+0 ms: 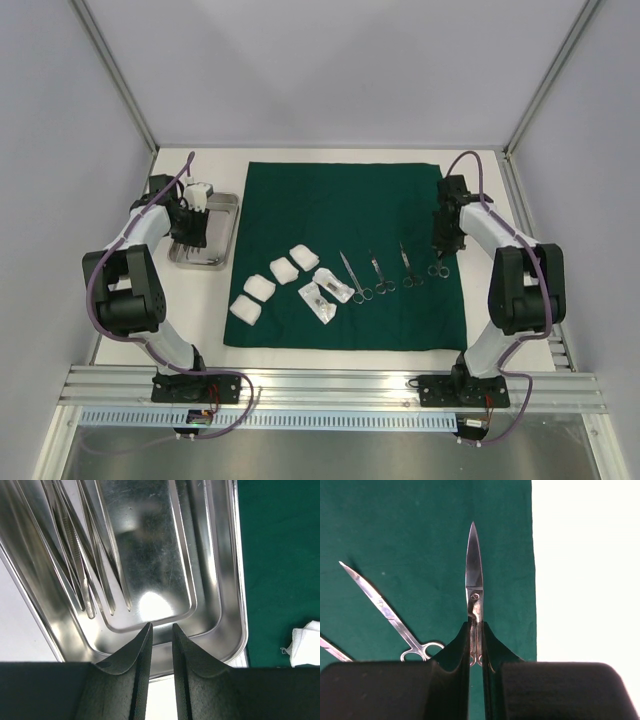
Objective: Prepare the surgical pack
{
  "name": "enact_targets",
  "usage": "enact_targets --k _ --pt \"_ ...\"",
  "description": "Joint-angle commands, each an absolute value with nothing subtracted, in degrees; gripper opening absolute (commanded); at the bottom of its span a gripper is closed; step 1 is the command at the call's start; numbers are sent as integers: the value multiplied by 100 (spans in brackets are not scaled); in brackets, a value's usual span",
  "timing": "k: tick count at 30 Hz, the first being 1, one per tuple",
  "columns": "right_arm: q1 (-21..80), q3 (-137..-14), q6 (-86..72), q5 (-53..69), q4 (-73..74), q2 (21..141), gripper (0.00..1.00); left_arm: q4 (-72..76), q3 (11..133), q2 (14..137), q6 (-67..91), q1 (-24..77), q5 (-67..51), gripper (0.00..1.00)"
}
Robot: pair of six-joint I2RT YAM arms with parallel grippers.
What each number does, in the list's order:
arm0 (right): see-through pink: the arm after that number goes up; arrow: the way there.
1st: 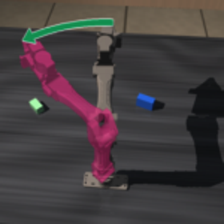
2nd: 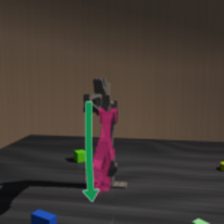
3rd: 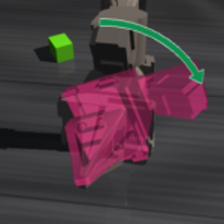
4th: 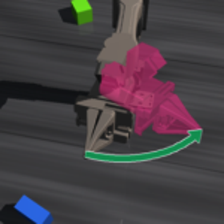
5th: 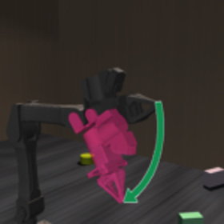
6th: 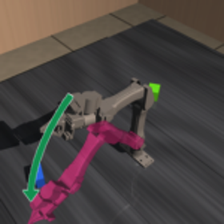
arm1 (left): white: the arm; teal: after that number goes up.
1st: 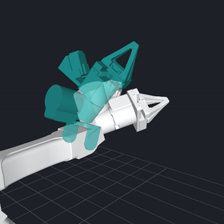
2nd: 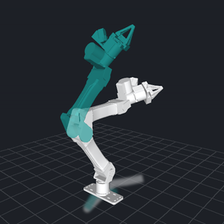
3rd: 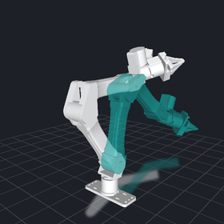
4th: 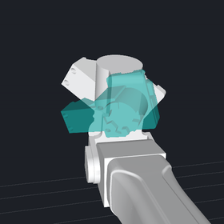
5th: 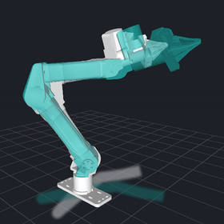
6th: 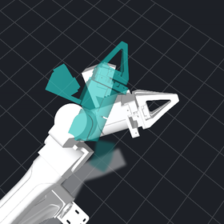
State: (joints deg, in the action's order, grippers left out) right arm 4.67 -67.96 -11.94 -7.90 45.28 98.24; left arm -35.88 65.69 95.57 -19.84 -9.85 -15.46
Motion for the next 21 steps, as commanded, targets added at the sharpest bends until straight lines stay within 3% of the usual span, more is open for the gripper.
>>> enact_targets --k 1,8,14,21 --pt "466 -6750 -1248 -905 4254 9528 1 -3700 6592 9387 -2100 -1002 -1758 30" --pt "694 -6776 -1757 -651 4000 8983 1 -4191 6872 9203 -2285 -1002 -2310 30" --pt "1282 -6864 -2345 -554 3455 8657 0 -4903 7399 8965 -2303 -906 -3759 30" --pt "2196 -7154 -2917 -598 2919 8920 1 -4817 7664 8806 -1803 411 -4183 34"
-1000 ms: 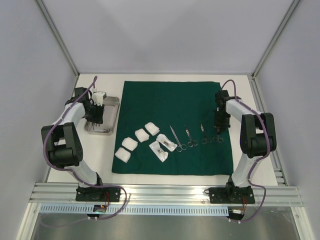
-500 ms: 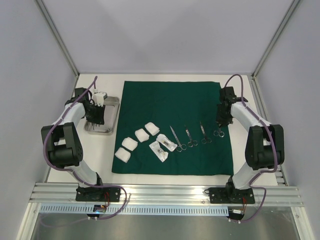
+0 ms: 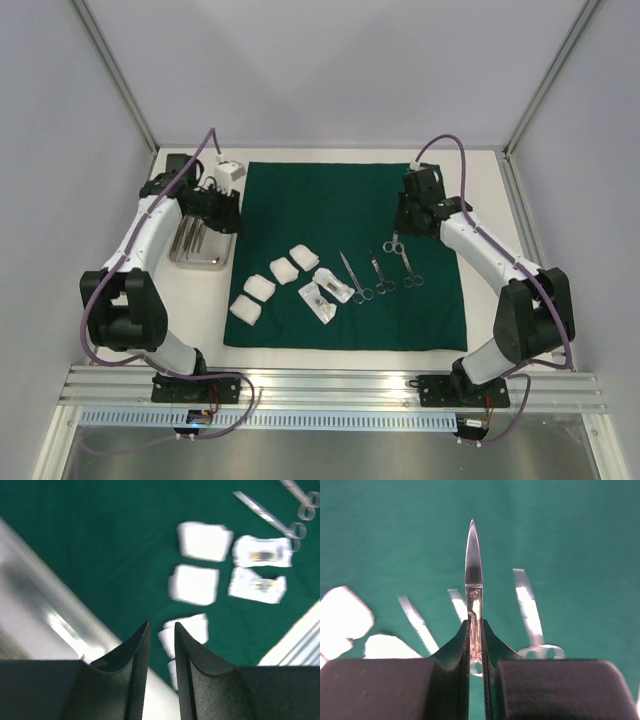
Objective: Prepare the surgical pack
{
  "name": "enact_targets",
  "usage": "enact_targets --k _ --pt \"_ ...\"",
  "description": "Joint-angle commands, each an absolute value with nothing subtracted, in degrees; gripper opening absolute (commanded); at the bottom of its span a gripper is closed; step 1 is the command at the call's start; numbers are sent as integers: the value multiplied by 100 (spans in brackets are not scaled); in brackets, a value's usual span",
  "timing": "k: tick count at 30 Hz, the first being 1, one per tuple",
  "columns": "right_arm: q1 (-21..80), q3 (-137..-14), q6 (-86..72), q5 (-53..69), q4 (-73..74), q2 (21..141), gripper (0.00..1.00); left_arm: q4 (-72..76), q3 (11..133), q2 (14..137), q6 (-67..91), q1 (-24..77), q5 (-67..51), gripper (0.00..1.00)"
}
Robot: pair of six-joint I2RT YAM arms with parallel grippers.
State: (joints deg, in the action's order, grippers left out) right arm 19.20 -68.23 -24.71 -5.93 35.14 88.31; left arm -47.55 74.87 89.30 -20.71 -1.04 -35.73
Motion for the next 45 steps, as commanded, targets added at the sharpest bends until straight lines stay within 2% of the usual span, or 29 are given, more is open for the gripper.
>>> enact_targets --k 1,3,12,18,34,36,40,41,43,45 --pt "2371 -7233 -2988 -519 2866 8964 0 -4703 7708 8833 -1732 848 -4210 34" --pt "2591 -7330 -3189 -422 2699 9070 1 -4554 7839 9034 -1548 1446 -4210 34" --pt "3190 -7356 -3849 -299 2128 9316 0 -3718 8060 9545 -528 2591 -4325 41" --pt "3357 -7400 -4016 -194 1951 9413 1 -3366 8112 9984 -229 2760 -4350 47" --pt "3542 -7638 -4078 -88 1890 9606 0 -2927 8209 10406 -44 2848 -4456 47" --pt "3551 -7646 -4087 95 1872 9633 1 -2927 8218 10441 -44 2848 -4386 45" --pt "3577 -7646 -4122 167 1837 9642 0 -2874 8244 10503 -44 2848 -4377 32" --pt "3577 -7646 -4122 176 1820 9668 1 -2865 8235 10486 -44 2848 -4351 18" --pt "3586 -7638 -4148 246 1793 9694 0 -2821 8209 10459 -35 2848 -4333 2" --pt "3586 -7629 -4175 272 1758 9756 1 -2804 8157 10389 79 2848 -4333 0"
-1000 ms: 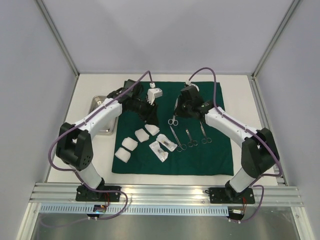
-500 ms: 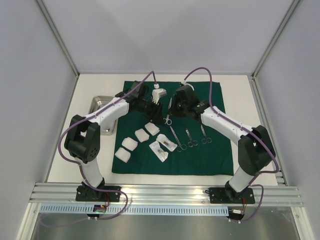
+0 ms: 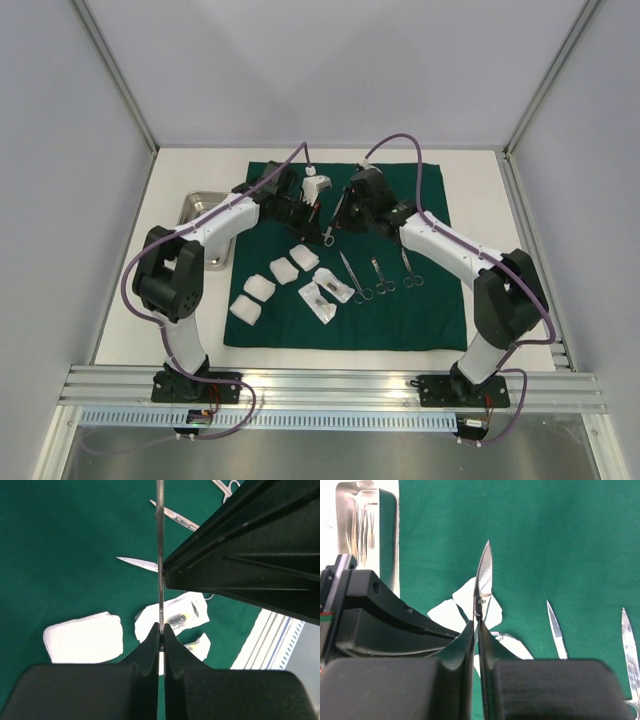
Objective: Prepare the surgical pack
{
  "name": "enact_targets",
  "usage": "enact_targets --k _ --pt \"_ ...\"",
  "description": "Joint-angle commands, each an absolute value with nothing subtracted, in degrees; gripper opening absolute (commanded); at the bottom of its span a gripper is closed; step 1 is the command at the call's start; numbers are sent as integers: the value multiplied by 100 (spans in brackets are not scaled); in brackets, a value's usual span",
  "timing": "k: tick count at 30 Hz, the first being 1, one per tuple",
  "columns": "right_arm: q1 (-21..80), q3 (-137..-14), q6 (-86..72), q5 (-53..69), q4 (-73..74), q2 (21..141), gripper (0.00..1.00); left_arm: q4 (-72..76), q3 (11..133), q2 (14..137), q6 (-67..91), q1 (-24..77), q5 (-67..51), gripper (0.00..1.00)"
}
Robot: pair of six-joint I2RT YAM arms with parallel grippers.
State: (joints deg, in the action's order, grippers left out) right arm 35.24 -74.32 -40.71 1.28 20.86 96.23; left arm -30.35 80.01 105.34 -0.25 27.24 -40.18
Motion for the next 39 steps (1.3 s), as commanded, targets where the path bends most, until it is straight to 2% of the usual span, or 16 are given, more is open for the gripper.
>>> enact_targets --k 1,6,7,11,18,24,39 --pt "3577 -7620 -4175 272 1749 9773 0 -2830 8139 10363 53 2839 -4333 0" --pt "3551 -7620 -4070 220 1810 9651 2 -3390 8051 10126 -359 2567 -3999 0" --pt "3551 -7620 -4035 237 1819 9563 6 -3532 8051 10099 -439 2271 -3999 0" --pt "3551 -7594 -3762 395 1828 9378 12 -4348 7780 9845 -834 1128 -4016 0" --pt "3560 -7585 -3612 492 1863 9457 13 -5290 7269 9457 -2064 -823 -4061 0" --pt "3551 -7629 -3612 729 1863 9712 13 -5475 7408 10140 -2355 -1835 -3894 0" --pt "3551 -7611 -3428 589 2048 9782 12 -5853 8165 11417 -2435 -1872 -3718 0"
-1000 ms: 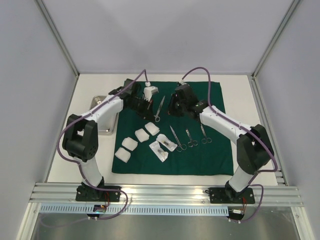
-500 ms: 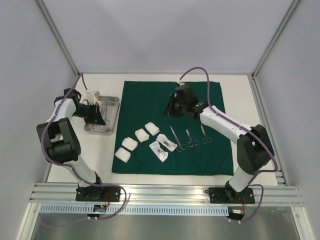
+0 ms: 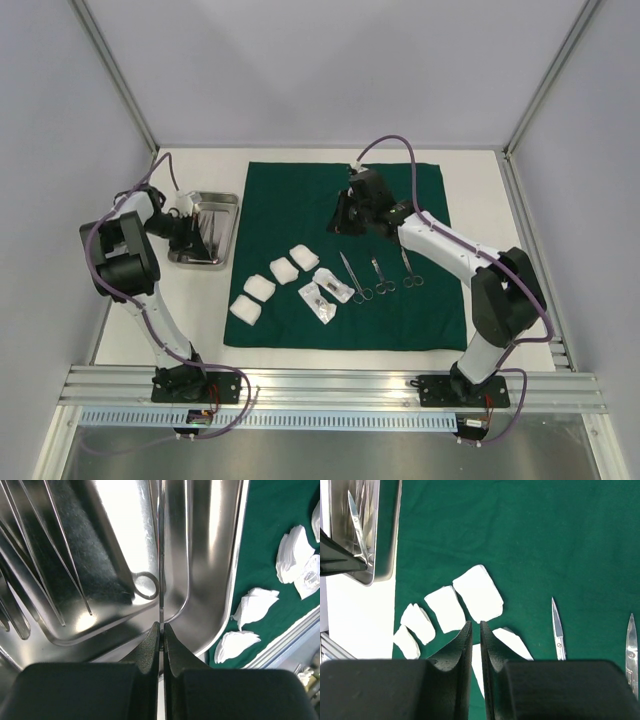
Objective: Prepare the surgical pack
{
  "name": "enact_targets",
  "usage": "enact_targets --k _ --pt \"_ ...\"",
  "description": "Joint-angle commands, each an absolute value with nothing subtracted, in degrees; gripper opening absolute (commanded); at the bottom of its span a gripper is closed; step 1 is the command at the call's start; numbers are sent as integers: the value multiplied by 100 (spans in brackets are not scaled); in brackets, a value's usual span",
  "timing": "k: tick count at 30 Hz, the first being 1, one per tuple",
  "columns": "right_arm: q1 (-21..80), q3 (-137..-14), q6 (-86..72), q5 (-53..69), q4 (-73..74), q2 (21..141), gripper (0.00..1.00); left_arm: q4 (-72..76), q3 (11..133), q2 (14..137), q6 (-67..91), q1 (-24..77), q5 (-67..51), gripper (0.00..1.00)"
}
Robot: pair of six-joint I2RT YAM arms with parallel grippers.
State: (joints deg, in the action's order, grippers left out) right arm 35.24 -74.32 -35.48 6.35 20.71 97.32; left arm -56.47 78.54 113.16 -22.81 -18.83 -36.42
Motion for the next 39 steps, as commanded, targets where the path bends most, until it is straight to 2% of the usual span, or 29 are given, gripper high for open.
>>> enact_targets --k 1,9,13,14,22,26,31,35,39 --pt "3559 -7611 -3419 589 2039 9791 12 -5897 8200 11460 -2452 -1881 -3726 1" --pt "3551 -7717 -3401 571 2118 9896 12 -6161 8543 11847 -2610 -1758 -3771 6" --pt "3551 -7752 -3410 545 2153 9905 13 -6126 8569 11936 -2602 -1679 -3683 14" --pt "3551 -7743 -3401 545 2162 9905 13 -6109 8578 11953 -2602 -1679 -3683 19" --pt "3551 -7831 -3322 413 2355 9870 14 -6021 8666 11979 -2443 -1679 -3595 27" --pt "3551 -7857 -3173 142 2540 9756 18 -6021 8657 11918 -2426 -1679 -3577 32" --pt "3428 -7849 -2892 -631 3189 9589 19 -5942 8648 11752 -2373 -1679 -3533 33" --pt "3095 -7647 -2708 -1194 3725 9413 37 -5854 8631 11523 -2312 -1679 -3340 33" --pt "2708 -7322 -2488 -1406 4183 9404 38 -5766 8552 11312 -2285 -1679 -3042 33"
